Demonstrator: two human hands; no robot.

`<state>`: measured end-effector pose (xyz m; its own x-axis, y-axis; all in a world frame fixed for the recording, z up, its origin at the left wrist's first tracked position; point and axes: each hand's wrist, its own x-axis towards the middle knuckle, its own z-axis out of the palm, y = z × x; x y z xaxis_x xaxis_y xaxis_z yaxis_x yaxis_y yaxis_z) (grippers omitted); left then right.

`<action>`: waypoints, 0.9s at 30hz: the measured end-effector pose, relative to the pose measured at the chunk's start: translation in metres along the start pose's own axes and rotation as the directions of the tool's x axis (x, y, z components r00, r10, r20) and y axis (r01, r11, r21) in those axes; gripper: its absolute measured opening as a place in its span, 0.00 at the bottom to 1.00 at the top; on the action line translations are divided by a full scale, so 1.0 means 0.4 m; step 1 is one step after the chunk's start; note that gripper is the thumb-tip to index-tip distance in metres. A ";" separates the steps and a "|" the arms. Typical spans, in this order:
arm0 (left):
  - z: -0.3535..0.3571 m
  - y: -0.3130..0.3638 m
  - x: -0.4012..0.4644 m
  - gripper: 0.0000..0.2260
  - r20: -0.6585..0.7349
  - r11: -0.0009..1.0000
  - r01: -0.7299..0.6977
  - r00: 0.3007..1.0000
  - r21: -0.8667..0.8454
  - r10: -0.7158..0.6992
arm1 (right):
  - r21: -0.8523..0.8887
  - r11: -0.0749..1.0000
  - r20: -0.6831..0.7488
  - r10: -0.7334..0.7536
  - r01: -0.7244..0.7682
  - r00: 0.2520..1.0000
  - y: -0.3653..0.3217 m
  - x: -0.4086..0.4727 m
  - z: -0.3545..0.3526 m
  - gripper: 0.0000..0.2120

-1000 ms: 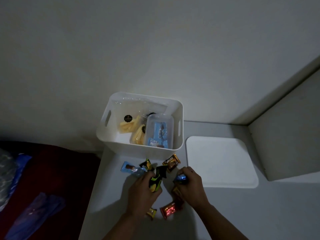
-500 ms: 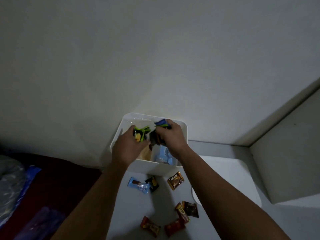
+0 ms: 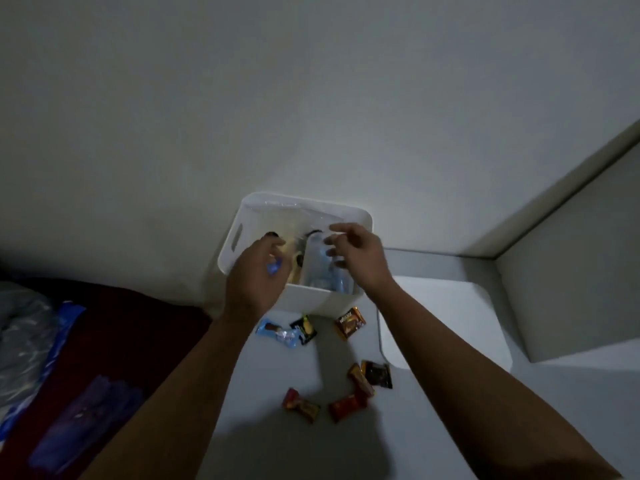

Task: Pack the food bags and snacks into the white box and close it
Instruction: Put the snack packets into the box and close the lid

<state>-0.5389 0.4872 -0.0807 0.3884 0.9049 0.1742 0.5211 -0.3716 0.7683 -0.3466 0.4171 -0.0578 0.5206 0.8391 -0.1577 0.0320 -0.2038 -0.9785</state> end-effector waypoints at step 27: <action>0.346 -0.391 -0.313 0.41 0.468 0.761 -0.343 0.882 0.551 0.058 | -0.880 0.376 0.237 -0.183 0.291 0.954 0.675 -0.200 -0.044 0.55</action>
<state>-0.5640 0.4032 -0.3078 0.7285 0.6791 -0.0898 0.6822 -0.7073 0.1853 -0.3644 0.2860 -0.3071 0.2883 0.9575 -0.0033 0.9140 -0.2762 -0.2971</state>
